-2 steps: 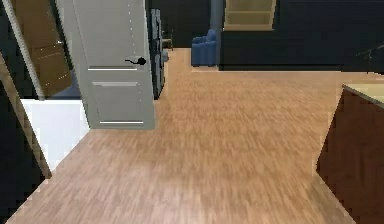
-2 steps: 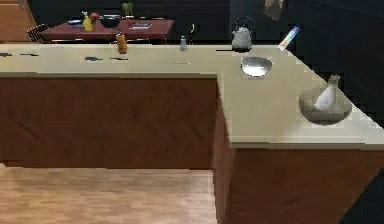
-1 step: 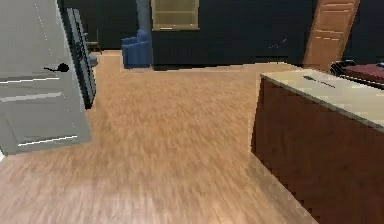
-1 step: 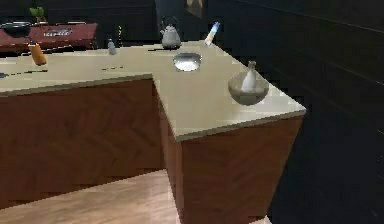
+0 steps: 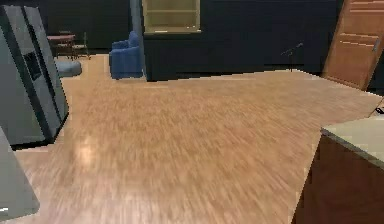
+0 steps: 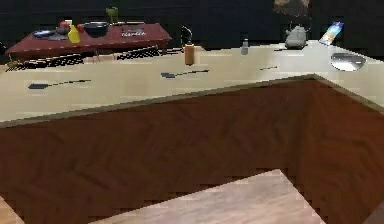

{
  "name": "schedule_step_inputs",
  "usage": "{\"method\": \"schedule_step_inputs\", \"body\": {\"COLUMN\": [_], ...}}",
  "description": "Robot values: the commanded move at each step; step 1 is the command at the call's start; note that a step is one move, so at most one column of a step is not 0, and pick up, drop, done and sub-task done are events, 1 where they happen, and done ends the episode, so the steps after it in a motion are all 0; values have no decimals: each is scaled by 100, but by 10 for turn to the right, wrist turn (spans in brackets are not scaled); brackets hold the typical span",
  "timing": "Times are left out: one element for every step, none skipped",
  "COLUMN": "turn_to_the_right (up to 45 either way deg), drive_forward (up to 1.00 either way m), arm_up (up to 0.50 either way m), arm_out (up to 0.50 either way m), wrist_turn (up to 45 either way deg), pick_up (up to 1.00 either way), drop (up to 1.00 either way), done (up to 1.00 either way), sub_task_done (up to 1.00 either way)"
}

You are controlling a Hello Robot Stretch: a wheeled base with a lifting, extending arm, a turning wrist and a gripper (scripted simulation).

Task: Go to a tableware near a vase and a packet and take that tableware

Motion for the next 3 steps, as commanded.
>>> {"method": "schedule_step_inputs", "body": {"turn_to_the_right": [0, 270, 0], "drive_forward": [90, 0, 55], "arm_up": [0, 0, 0], "arm_out": [0, 0, 0], "wrist_turn": [0, 0, 0], "pick_up": [0, 0, 0], "drop": [0, 0, 0], "done": [0, 0, 0], "sub_task_done": [0, 0, 0]}}
